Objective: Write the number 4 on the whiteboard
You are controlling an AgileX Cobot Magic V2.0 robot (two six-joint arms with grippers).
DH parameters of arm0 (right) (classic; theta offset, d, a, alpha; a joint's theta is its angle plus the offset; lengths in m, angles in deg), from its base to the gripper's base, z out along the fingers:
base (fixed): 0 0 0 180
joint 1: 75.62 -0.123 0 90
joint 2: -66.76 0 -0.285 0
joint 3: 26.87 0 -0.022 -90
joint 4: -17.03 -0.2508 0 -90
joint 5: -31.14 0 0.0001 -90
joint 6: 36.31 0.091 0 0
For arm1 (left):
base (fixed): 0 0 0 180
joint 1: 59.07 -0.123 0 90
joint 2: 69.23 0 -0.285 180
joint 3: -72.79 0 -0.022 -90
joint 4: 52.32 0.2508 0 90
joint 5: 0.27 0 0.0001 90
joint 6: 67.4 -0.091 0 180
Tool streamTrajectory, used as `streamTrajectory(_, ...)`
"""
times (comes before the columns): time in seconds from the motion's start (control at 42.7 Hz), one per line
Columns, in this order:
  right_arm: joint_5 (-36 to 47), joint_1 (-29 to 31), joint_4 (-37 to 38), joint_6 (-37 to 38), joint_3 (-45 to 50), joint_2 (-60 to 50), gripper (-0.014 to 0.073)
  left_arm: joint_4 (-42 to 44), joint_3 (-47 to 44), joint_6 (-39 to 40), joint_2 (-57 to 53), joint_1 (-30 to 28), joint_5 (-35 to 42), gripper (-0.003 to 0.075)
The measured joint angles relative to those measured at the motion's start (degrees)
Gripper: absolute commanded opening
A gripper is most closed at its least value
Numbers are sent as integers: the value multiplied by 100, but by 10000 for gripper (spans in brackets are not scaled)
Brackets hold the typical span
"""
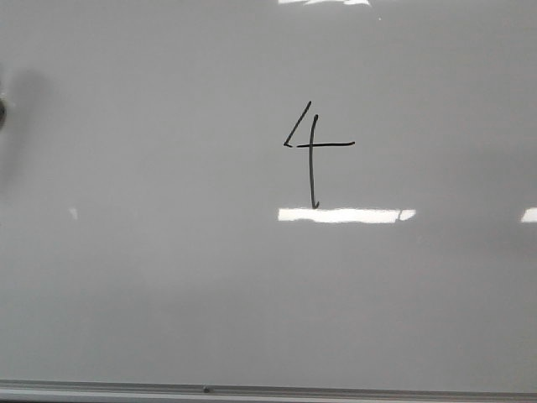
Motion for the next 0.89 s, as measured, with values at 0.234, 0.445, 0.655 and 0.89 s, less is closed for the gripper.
streamTrajectory(0.234, 626, 520, -34, 0, 858, -81, -69, 0, 0, 0, 0, 0, 0, -20)
streamTrajectory(0.445, 1325, 564, -56, 0, 1306, -81, -69, 0, 0, 0, 0, 0, 0, -20)
streamTrajectory(0.655, 1530, 564, -56, 0, 1316, -90, -69, 0, 0, 0, 0, 0, 0, -20)
streamTrajectory(0.89, 1642, 564, -242, 0, 1316, -90, -69, 0, 0, 0, 0, 0, 0, -20)
